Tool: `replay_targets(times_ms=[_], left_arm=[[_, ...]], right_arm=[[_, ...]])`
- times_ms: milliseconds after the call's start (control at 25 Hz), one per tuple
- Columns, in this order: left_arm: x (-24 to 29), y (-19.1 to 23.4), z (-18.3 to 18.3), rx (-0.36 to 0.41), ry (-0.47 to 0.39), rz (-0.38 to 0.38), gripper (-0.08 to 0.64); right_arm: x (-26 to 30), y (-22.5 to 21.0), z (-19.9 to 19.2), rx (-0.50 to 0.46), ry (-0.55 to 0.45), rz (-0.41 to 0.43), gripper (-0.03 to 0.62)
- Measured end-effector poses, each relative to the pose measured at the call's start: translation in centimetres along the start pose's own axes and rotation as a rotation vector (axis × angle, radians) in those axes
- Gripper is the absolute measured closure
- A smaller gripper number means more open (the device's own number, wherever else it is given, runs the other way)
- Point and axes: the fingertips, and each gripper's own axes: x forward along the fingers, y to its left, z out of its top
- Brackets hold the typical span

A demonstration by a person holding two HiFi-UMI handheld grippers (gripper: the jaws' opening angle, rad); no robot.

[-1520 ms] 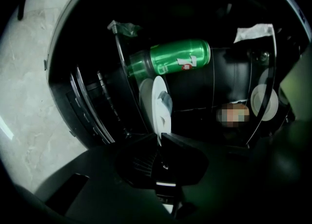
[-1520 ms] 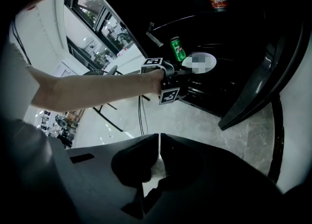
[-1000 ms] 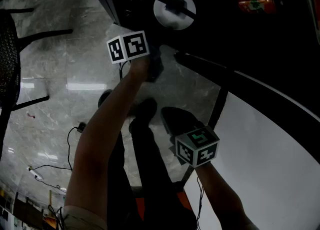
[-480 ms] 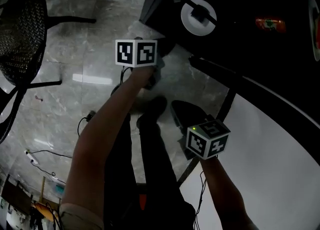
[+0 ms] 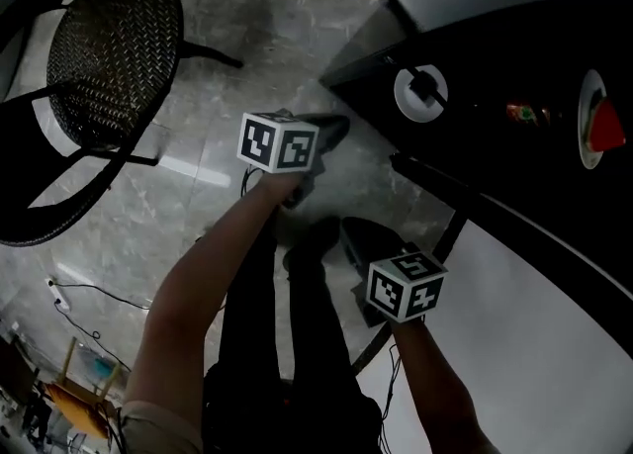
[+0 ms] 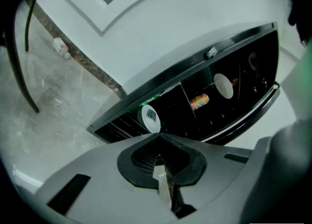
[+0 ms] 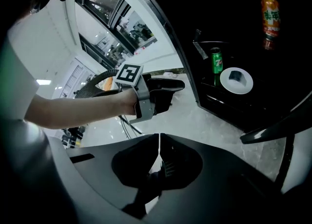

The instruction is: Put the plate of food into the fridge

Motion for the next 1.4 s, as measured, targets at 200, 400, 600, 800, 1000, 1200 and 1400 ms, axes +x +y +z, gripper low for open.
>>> replay_targets(times_ms=[200,400,600,800,1000,1200,1400], left_arm=[[-3.2,-1.5,1.8,0.057,0.007,0.004,0.551],[-7.3,-2.8,2.1,0.131,0.041,0.034,0.549],[-10.4,-4.2,1.6,0.249,0.101,0.073,0.551],[-12.7,-6.3,1.0,0.334,0.125,0.073,0.551],[-14.7,-9.0,2.0,0.335,0.081,0.053,0.551],[-15.6,-12.7,2.5,0.36,0.121,-0.011,0.551],[-17.4,-15.8,3.4,0.409,0.146,-0.026,0.551]], right_arm=[[-0.5,2.4,2.0,-0.051,0.013,0.031,0.565],[-1.3,4.9,2.9,-0.077,0.019,0.053,0.565],[-2.0,6.5,3.3,-0.091,0.021,0.064,0.565],[-3.2,7.8,3.8,-0.124,0.022,0.043,0.565],[-5.8,9.0,5.7,-0.209,0.011,-0.017,0.565],[-7.9,10.2,7.6,-0.16,-0.019,-0.025,0.565],[-9.6,13.1,9.0,-0.149,-0.05,-0.008,0.566]])
